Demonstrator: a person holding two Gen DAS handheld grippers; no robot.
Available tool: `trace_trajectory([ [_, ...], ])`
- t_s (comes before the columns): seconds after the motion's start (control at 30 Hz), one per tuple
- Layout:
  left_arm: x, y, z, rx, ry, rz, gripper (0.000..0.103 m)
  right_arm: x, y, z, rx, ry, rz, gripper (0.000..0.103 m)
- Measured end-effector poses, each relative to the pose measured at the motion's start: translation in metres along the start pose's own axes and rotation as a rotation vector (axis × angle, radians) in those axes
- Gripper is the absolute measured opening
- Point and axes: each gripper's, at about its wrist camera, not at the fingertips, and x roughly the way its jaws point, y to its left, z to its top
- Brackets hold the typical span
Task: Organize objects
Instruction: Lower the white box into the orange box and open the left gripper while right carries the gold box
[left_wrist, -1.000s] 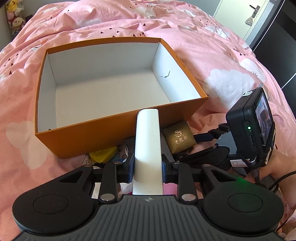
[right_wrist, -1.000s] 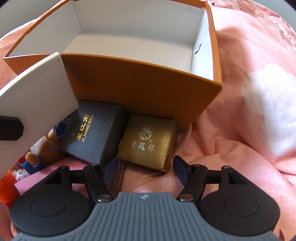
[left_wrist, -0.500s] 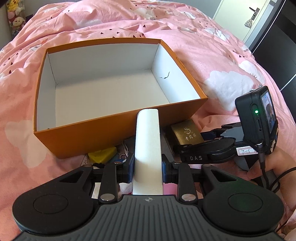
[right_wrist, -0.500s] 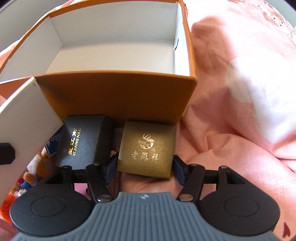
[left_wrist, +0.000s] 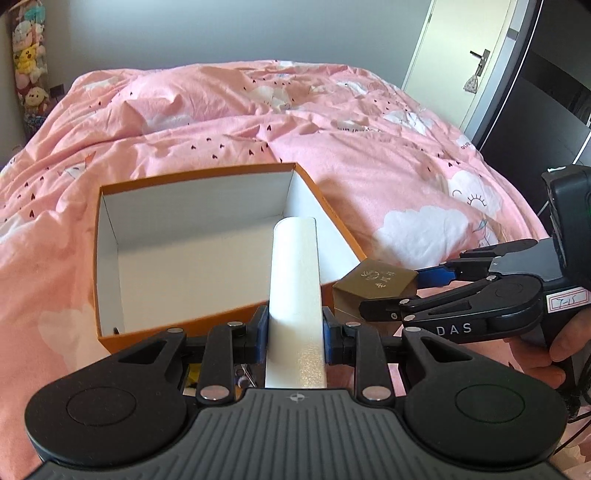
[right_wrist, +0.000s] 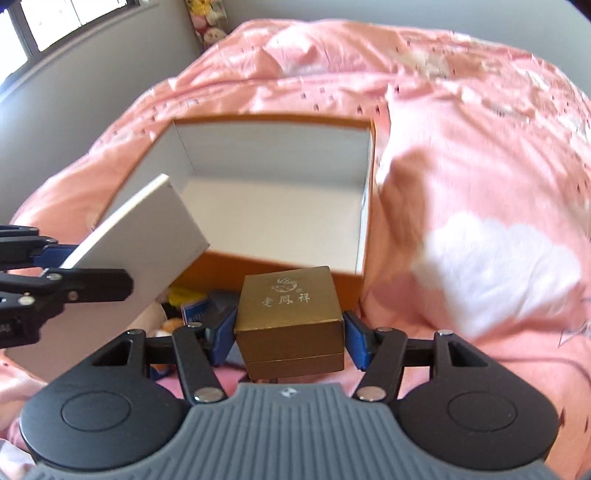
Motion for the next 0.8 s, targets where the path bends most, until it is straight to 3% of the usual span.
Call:
trace_trajectory([
  [0.33, 0.033, 0.021, 0.055, -0.005, -0.081, 0.121, 0.031, -0.009, 0.001, 0.064, 0.007, -0.137, 0.005, 0.062],
  [0.53, 0.085, 0.040, 0.073, -0.037, -0.010, 0.176, 0.031, 0.034, 0.000, 0.090, 0.005, -0.118, -0.036, 0.062],
  [0.67, 0.125, 0.054, 0.070, -0.052, 0.086, 0.198, 0.031, 0.060, 0.001, 0.098, -0.008, -0.078, -0.038, 0.062],
  [0.8, 0.151, 0.058, 0.061, -0.028, 0.138, 0.273, 0.031, 0.078, -0.001, 0.099, -0.022, -0.048, -0.042, 0.062],
])
